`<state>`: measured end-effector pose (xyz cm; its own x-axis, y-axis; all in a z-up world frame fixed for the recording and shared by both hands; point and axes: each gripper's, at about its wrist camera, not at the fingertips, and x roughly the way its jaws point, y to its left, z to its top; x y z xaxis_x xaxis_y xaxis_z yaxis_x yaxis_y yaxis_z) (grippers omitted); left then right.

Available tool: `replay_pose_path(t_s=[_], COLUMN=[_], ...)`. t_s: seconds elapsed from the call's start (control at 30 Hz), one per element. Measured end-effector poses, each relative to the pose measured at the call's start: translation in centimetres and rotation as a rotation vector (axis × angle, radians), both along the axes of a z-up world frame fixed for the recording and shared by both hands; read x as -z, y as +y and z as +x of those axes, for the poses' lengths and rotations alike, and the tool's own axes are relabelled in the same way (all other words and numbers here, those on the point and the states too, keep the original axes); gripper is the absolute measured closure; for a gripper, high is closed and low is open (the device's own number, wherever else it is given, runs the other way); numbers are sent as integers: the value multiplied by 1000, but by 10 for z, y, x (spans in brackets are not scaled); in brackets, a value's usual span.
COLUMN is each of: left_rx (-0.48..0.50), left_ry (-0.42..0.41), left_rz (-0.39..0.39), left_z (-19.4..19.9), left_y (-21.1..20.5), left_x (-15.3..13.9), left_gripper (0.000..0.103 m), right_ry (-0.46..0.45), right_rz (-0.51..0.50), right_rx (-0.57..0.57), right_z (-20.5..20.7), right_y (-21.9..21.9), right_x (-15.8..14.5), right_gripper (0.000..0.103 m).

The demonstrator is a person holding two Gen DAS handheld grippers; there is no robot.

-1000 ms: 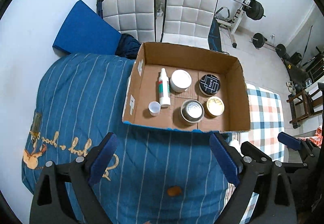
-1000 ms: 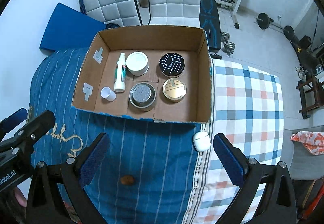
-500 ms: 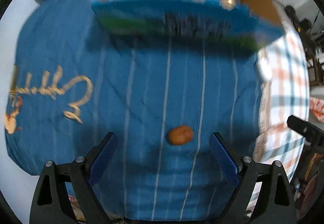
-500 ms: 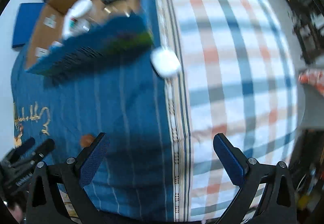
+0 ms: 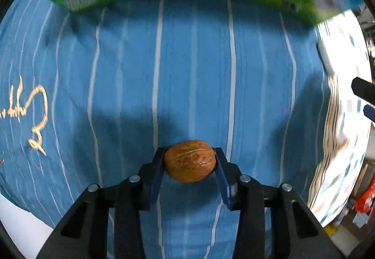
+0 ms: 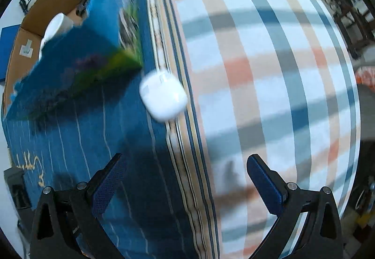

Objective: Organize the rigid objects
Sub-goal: 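Grasp the walnut with the left tool while the right tool grasps the white earbud case, then carry the walnut and earbud case into the box and lower them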

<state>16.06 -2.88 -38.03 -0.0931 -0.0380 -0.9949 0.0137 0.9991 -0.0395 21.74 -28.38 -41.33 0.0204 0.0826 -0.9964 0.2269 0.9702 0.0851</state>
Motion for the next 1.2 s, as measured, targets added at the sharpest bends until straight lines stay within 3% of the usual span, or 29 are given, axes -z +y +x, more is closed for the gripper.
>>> replay_pose_path(t_s=[0.17, 0.3, 0.37, 0.4, 0.57, 0.8, 0.97, 1.2], left_rx=[-29, -12, -4, -1, 7, 17, 41, 49], left_ry=[-39, -43, -41, -39, -31, -43, -99, -190], left_rz=[6, 10, 6, 3, -8, -21, -47, -107], left_z=[28, 38, 38, 38, 55, 64, 58, 40], left_y=[2, -1, -1, -3, -12, -30, -42, -48], left_x=[3, 9, 11, 12, 17, 9, -16, -70], left_gripper=[65, 65, 65, 65, 65, 65, 65, 65], right_ry=[-9, 72, 65, 71, 173, 181, 181, 102], right_rz=[-90, -107, -115, -112, -21, -43, -8, 100], right_rx=[-92, -140, -123, -120, -5, -22, -52, -91], right_z=[42, 58, 57, 56, 45, 44, 27, -5], right_y=[15, 26, 29, 30, 26, 32, 37, 61], right_x=[20, 49, 49, 49, 54, 59, 47, -3], right_gripper=[1, 30, 38, 48, 50, 51, 52, 53])
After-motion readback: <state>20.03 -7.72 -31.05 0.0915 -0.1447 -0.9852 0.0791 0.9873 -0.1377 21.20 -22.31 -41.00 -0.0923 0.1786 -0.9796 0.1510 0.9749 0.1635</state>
